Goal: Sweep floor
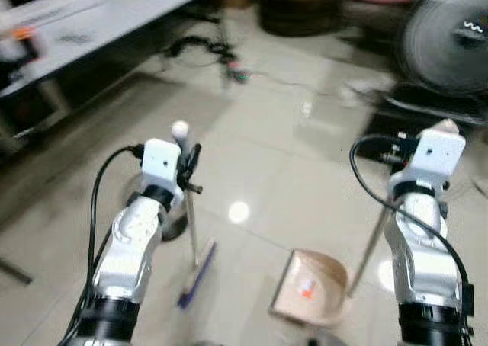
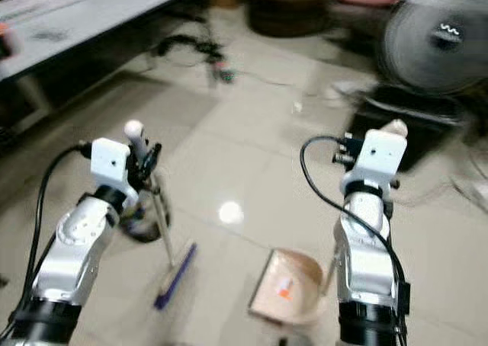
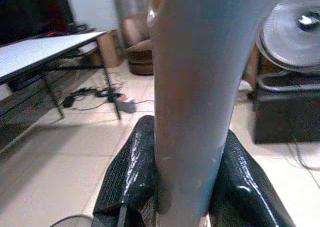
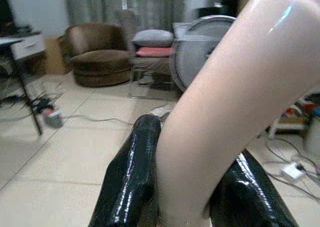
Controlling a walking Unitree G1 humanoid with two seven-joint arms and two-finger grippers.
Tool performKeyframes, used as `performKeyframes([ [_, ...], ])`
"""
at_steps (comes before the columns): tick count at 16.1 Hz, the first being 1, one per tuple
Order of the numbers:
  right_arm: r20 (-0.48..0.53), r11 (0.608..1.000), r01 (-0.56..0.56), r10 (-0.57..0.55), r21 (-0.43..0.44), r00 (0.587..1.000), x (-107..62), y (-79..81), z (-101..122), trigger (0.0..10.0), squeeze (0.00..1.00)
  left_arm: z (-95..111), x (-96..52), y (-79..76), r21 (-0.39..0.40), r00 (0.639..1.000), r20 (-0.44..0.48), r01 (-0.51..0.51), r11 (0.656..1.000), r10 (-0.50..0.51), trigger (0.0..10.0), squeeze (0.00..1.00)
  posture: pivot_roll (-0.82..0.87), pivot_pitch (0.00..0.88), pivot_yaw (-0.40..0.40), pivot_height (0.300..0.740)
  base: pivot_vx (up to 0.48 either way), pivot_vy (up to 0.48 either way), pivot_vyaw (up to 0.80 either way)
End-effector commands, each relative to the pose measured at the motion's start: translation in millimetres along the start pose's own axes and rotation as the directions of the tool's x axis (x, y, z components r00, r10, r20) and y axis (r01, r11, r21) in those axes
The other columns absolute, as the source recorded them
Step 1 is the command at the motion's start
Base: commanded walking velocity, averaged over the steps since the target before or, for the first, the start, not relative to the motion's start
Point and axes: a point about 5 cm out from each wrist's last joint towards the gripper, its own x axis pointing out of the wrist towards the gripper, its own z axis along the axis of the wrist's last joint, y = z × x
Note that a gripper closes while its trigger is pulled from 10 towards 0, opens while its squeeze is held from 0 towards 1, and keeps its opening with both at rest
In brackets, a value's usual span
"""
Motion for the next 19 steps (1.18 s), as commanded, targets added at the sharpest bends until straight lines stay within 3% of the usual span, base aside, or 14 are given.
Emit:
performKeyframes([
  [1, 0.022, 1.0, 0.025, -0.025, -0.001, 0.999, 1.3, -5.0, 6.8, 10.0, 0.0, 9.3, 4.5, -3.1, 0.014, 0.999, 0.045, 0.016, 1.0, -0.017, 10.0, 0.0, -0.03, 0.035, 0.086, 0.74, 0.0, -0.48, 0.0],
  [5, 0.02, 1.0, 0.012, -0.012, 0.005, 1.0, 0.4, -0.7, 6.3, 10.0, 0.0, 9.5, 5.2, -3.1, 0.012, 0.999, 0.047, 0.017, 1.0, -0.018, 10.0, 0.0, -0.03, 0.037, 0.086, 0.74, 0.0, -0.48, 0.0],
  [7, 0.018, 1.0, 0.009, -0.009, 0.007, 1.0, 0.1, -0.2, 6.4, 10.0, 0.0, 6.8, 5.8, -3.6, -0.053, 0.999, 0.032, 0.029, 0.998, -0.027, 10.0, 0.0, -0.03, 0.037, 0.087, 0.74, 0.0, 0.454, 0.0],
  [9, 0.019, 1.0, 0.008, -0.008, 0.014, 1.0, 0.1, -0.1, 6.9, 10.0, 0.0, 6.1, 6.9, -0.3, -0.049, 1.0, 0.018, -0.006, 0.999, 0.007, 10.0, 0.0, -0.03, 0.037, 0.089, 0.74, 0.0, 0.48, 0.0],
  [16, 0.02, 0.999, -0.035, 0.035, 0.033, 0.999, 0.3, 3.9, 7.5, 10.0, 0.0, 12.6, 9.9, 5.3, -0.013, 0.997, 0.057, -0.052, 0.999, 0.053, 10.0, 0.0, -0.03, 0.042, 0.091, 0.74, 0.0, 0.0, 0.0],
  [19, 0.012, 0.997, -0.047, 0.046, 0.057, 0.999, 0.6, 5.5, 6.8, 10.0, 0.0, 15.1, 11.8, 4.0, -0.014, 0.996, 0.074, -0.049, 0.999, 0.05, 10.0, 0.0, -0.03, 0.045, 0.093, 0.74, 0.362, 0.0, -0.4],
])
